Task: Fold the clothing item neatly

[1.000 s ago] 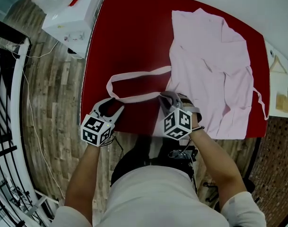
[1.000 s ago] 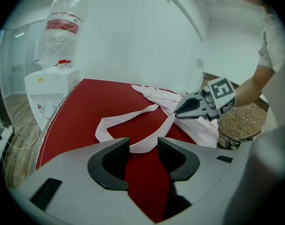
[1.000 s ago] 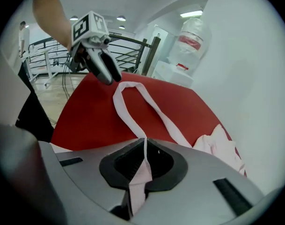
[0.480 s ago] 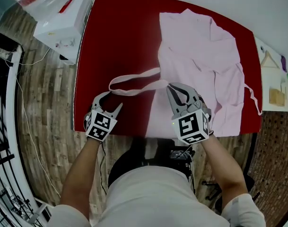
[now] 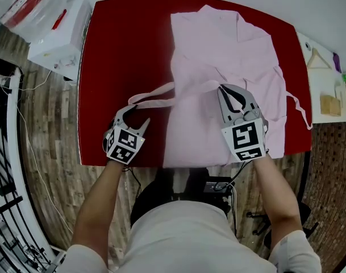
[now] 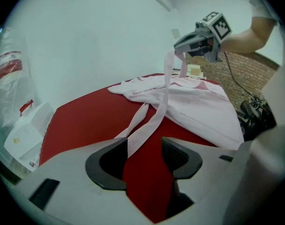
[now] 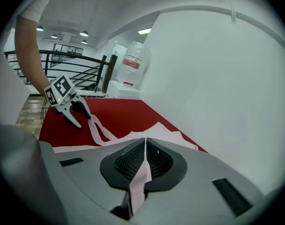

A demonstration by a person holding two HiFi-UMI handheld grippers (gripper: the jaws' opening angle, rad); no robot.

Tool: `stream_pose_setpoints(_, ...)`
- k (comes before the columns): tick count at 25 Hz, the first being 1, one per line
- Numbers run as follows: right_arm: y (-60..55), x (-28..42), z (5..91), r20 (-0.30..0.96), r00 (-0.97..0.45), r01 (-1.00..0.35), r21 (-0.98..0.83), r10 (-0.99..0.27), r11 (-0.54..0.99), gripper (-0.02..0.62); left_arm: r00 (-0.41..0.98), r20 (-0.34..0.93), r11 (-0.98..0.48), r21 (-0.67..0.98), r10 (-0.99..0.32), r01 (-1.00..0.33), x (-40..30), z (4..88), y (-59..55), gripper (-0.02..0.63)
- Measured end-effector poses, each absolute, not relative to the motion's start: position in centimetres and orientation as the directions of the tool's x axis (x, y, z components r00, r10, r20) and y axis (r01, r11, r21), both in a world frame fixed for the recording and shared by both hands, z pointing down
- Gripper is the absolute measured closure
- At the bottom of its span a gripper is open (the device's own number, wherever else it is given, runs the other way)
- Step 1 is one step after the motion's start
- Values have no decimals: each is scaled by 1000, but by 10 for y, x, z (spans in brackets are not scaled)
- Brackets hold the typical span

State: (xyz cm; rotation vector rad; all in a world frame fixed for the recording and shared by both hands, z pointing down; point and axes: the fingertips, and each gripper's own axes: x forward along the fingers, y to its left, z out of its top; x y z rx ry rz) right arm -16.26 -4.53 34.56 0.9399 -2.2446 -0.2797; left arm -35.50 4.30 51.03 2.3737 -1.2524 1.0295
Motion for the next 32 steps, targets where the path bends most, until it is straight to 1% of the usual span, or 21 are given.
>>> stream_pose_setpoints(4, -64, -123, 340, 495, -476, -604, 416, -727, 679, 575, 370, 706, -601, -97, -603, -793, -340, 511, 32, 388)
stream_pose_setpoints(9, -85, -75, 332, 480, -438, -672, 387, -760, 631, 575, 313, 742, -611, -160, -592, -775, -331, 518, 18, 388)
stream_pose_setpoints(13, -95, -49, 334, 490, -418, -683, 387, -765, 620, 575, 290, 778, -644, -185, -558, -742, -326, 527, 8, 389)
stream_pose_setpoints(17, -98, -40, 339, 496, -417, -690, 372, -761, 621, 575, 303, 800, -666, -155, -518, -730, -327, 528, 6, 393)
stream_pose_setpoints(18, -98, -39, 341, 497, -419, -691, 369, -760, 622, 575, 304, 797, -656, -147, -522, -740, -329, 528, 5, 423)
stream_pose_setpoints(19, -99, -38, 342, 497, -421, -691, 366, -758, 624, 575, 301, 792, -641, -144, -532, -754, -330, 526, 4, 509)
stream_pose_setpoints(20, -99, -37, 344, 498, -423, -691, 363, -757, 625, 575, 296, 786, -627, -144, -543, -766, -331, 524, 2, 553)
stream_pose_setpoints(22, -101, -34, 346, 499, -427, -690, 359, -754, 628, 575, 289, 780, -611, -146, -555, -778, -330, 519, -1, 585)
stream_pose_setpoints(26, -104, -24, 349, 502, -423, -694, 356, -754, 626, 575, 295, 762, -596, -145, -577, -790, -324, 507, -7, 592)
stream_pose_setpoints(32, -111, -2, 363, 517, -397, -703, 359, -758, 614, 575, 338, 687, -561, -122, -643, -819, -305, 468, -18, 594)
